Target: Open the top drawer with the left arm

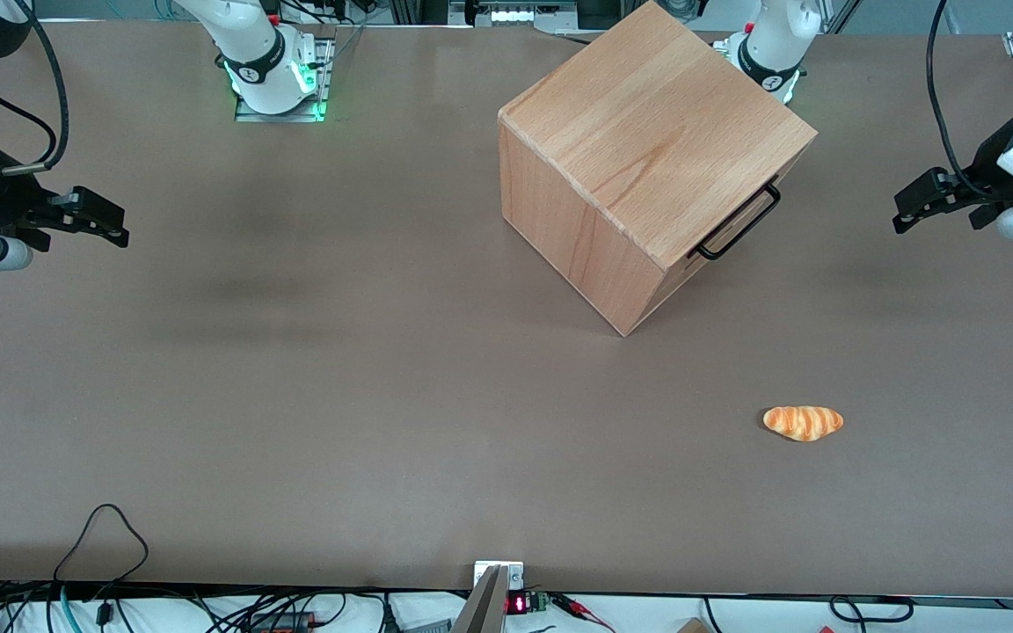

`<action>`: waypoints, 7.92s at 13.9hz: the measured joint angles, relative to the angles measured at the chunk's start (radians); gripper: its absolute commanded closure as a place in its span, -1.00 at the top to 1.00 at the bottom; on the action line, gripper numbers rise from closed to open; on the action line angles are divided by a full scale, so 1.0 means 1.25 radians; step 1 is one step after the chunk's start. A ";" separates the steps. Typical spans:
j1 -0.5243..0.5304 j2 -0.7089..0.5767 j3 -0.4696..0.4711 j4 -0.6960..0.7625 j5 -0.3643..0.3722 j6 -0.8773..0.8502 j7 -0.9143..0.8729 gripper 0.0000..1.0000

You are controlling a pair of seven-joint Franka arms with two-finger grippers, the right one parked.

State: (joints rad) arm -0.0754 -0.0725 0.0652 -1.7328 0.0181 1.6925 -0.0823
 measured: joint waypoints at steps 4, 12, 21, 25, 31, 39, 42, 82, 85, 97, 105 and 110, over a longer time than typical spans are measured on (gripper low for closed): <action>0.000 0.000 0.001 0.000 0.000 -0.002 0.000 1.00; 0.000 0.008 0.001 -0.001 0.000 -0.008 0.063 1.00; -0.005 0.041 -0.026 -0.051 -0.027 -0.011 0.317 1.00; -0.007 0.050 -0.042 -0.089 -0.103 -0.008 0.390 1.00; -0.007 0.058 -0.065 -0.141 -0.126 0.032 0.444 1.00; -0.007 0.071 -0.077 -0.211 -0.165 0.101 0.545 1.00; -0.007 0.072 -0.087 -0.222 -0.170 0.102 0.585 1.00; -0.006 0.102 -0.125 -0.294 -0.173 0.222 0.652 1.00; -0.006 0.103 -0.125 -0.294 -0.173 0.224 0.653 1.00; 0.009 0.100 -0.092 -0.299 -0.176 0.326 0.693 1.00; 0.009 0.127 -0.005 -0.289 -0.188 0.555 0.661 1.00; 0.009 0.157 0.030 -0.252 -0.202 0.562 0.668 1.00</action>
State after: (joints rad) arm -0.0639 0.1237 0.1028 -2.0474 -0.2344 2.3951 0.7522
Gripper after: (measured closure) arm 0.000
